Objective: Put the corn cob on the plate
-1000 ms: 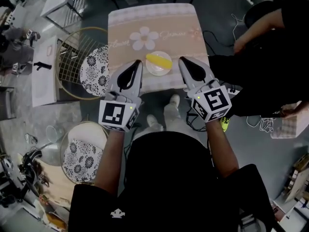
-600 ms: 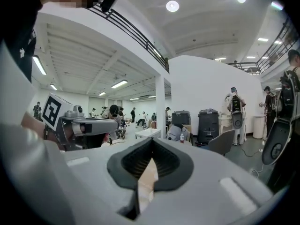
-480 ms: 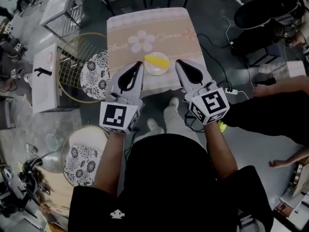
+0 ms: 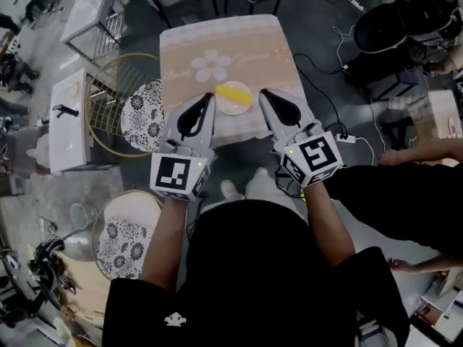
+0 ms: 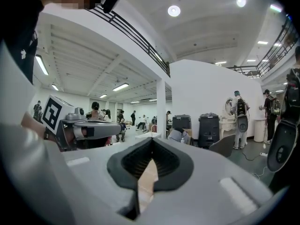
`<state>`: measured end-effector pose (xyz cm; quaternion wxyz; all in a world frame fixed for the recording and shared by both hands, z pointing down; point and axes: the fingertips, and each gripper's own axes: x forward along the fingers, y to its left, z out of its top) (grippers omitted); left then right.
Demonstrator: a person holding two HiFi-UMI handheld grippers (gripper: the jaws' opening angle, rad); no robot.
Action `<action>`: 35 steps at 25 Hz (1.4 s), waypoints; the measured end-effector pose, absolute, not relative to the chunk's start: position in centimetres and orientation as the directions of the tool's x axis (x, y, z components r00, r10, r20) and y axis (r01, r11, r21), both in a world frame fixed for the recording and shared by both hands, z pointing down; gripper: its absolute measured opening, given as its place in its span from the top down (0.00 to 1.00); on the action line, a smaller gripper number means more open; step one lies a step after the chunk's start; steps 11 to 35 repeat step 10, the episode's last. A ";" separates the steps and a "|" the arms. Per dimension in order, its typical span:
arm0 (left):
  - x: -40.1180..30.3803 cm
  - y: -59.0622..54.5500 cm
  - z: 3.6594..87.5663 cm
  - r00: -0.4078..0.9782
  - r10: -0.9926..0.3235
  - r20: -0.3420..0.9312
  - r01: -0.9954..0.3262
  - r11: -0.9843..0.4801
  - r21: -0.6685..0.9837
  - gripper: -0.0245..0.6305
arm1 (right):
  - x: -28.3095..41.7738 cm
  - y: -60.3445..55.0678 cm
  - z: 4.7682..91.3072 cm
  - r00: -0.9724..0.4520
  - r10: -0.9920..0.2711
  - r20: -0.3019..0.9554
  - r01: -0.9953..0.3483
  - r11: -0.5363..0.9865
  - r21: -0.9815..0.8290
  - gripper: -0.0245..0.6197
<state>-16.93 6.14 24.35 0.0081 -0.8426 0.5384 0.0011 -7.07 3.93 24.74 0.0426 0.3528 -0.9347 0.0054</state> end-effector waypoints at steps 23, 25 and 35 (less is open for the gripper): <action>-15.6 5.1 24.4 0.432 -0.902 -0.015 -0.902 -0.432 0.002 0.95 | -6.0 3.5 24.5 -0.745 -0.663 0.080 -0.663 0.748 0.020 0.96; -15.6 5.1 24.4 0.432 -0.902 -0.015 -0.902 -0.432 0.002 0.95 | -6.0 3.5 24.5 -0.745 -0.663 0.080 -0.663 0.748 0.020 0.96; -15.6 5.1 24.4 0.432 -0.902 -0.015 -0.902 -0.432 0.002 0.95 | -6.0 3.5 24.5 -0.745 -0.663 0.080 -0.663 0.748 0.020 0.96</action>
